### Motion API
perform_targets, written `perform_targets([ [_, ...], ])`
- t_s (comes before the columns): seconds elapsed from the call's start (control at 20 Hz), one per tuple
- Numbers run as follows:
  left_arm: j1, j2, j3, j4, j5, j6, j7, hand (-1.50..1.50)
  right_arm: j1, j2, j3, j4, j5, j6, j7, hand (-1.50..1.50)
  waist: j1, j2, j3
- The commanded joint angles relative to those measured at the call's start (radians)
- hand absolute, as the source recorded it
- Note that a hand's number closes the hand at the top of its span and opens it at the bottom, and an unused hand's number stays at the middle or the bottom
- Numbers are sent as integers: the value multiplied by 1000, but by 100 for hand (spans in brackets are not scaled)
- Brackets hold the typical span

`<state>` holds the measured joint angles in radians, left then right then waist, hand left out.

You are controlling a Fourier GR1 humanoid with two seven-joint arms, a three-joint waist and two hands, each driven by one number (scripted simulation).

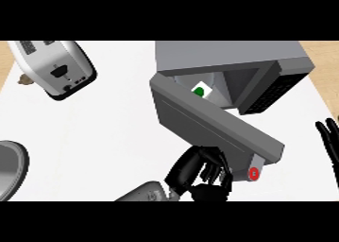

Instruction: Pick up the milk, place it into the microwave and close the microwave

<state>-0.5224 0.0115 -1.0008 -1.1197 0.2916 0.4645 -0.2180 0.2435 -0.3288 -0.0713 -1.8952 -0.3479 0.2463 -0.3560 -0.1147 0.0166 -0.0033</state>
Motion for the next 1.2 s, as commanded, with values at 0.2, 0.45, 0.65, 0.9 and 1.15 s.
perform_targets([
  [0.2, -179, -11, 25, 36, 161, 110, -59, 150, -23, -70, 32, -81, -79, 108, 63, -150, -64, 11, -2],
  [0.45, -267, -11, 64, 93, 251, 156, -48, 150, -52, -69, 40, -118, -121, 108, 89, -150, -94, 20, -1],
  [0.65, -308, -11, 99, 179, 304, 168, -47, 150, -55, -90, 14, -129, -177, 128, 102, -150, -141, 35, 0],
  [0.9, -333, -12, 194, 166, 418, 177, -122, 150, -71, -113, 12, -150, -228, 143, 136, -150, -158, 47, -5],
  [1.15, -388, -12, 241, 233, 477, 160, -171, 150, -80, -126, 5, -166, -253, 141, 157, -150, -186, 57, -3],
])
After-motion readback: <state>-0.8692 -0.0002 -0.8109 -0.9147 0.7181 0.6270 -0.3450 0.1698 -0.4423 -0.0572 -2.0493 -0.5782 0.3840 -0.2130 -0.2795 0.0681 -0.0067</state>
